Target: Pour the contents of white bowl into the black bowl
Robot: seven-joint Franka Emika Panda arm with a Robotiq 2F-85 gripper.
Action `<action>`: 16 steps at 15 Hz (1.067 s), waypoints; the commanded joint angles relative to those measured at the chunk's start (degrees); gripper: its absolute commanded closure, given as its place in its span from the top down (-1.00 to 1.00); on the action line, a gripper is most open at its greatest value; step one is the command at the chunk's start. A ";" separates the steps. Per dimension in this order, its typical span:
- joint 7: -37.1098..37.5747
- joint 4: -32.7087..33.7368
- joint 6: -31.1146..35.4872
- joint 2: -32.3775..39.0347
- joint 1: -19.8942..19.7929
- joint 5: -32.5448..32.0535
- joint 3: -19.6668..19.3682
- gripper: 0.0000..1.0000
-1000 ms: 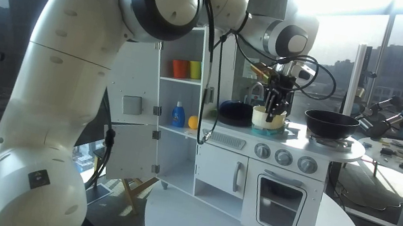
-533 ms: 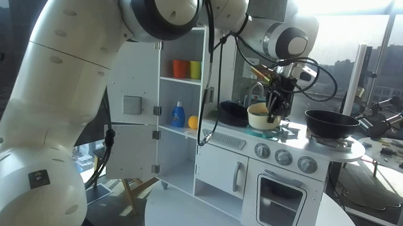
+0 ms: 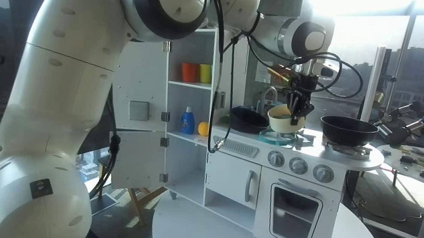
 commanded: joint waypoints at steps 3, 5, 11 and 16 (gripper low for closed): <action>1.93 0.23 3.88 -1.97 2.41 -5.59 -0.67 -0.87; 2.31 -0.32 6.25 -2.46 3.37 -7.66 -0.48 -0.87; 4.54 -2.48 14.26 -3.75 6.55 -14.18 -0.29 -0.87; 4.65 -5.92 20.87 -5.27 8.40 -16.59 0.17 -0.89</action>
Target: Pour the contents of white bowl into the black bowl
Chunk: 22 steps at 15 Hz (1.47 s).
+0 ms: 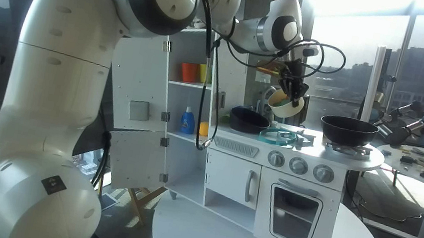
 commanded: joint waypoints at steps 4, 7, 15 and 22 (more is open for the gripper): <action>0.95 -8.93 11.08 -5.45 2.41 -4.30 0.35 -0.89; 0.94 -13.62 17.41 -7.46 3.40 -7.26 0.49 -0.89; 7.56 -23.81 31.17 -11.14 4.92 -23.26 -0.64 -0.89; 15.65 -29.86 39.86 -13.86 4.52 -37.05 -0.57 -0.89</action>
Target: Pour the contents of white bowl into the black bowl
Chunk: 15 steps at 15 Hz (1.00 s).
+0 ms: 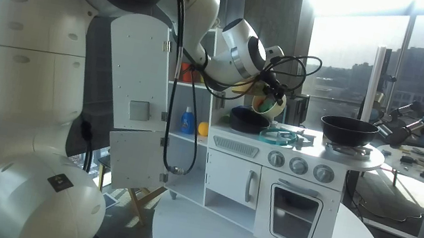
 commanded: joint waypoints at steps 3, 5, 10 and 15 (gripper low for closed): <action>9.96 -3.77 8.11 -3.66 0.21 -15.68 -1.47 -0.90; 16.41 -2.53 9.82 -3.50 0.01 -24.24 -2.24 -0.90; 32.75 0.68 9.72 -2.55 -0.05 -43.10 -3.50 -0.90; 41.28 1.69 8.53 -1.07 0.29 -53.40 -3.22 -0.88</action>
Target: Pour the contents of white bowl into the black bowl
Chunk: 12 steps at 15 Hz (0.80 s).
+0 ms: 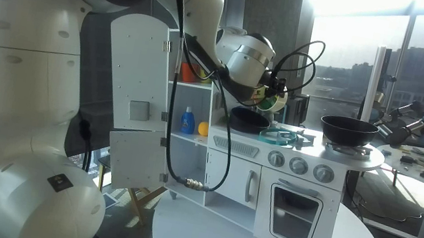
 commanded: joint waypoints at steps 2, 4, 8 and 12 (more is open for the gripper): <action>9.41 2.91 -0.36 1.12 0.62 -11.17 0.23 -0.89; 13.07 3.55 -0.91 1.35 0.77 -15.93 0.56 -0.89; 19.73 4.54 -1.82 1.97 0.89 -23.67 1.31 -0.89; 27.24 4.87 -3.34 2.04 1.29 -32.05 2.38 -0.90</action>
